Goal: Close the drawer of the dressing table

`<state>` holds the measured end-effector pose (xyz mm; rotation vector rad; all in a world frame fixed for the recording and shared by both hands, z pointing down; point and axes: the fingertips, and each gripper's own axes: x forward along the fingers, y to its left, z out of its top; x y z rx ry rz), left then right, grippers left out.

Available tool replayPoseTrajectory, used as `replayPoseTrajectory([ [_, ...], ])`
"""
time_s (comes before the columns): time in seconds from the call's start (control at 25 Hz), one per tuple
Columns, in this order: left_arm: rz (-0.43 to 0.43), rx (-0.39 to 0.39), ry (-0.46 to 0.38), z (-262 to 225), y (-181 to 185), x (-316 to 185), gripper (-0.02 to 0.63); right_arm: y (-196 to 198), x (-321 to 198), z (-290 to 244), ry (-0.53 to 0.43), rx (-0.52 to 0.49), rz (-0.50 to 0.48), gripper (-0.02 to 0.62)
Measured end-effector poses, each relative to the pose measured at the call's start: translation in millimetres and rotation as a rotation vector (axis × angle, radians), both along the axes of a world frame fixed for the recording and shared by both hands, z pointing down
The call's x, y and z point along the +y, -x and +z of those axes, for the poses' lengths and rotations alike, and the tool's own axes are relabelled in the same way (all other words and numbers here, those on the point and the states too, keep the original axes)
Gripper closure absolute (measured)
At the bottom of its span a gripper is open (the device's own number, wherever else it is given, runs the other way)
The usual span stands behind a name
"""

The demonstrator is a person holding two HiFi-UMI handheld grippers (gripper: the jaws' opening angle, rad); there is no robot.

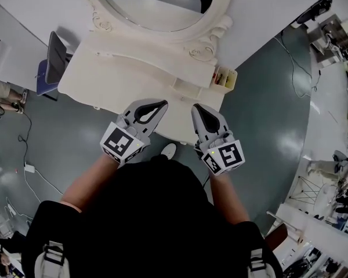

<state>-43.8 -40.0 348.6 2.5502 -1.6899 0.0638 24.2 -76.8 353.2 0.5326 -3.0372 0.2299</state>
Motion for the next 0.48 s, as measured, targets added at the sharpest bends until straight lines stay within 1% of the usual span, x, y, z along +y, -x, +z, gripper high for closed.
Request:
replayPoseTrajectory([
  [0.2,-0.018,-0.016,0.005,-2,-8,-25,0.611,-10,-24,8,0.019,-0.003,-0.001,0.592],
  [0.32,-0.015,-0.028,-0.005,0,-11,-34,0.611,-16,-33,14,0.031,0.001,0.008,0.592],
  [0.48,-0.003,-0.035,0.009,8,-11,-44,0.612,-19,-46,21,0.044,0.001,0.036,0.592],
])
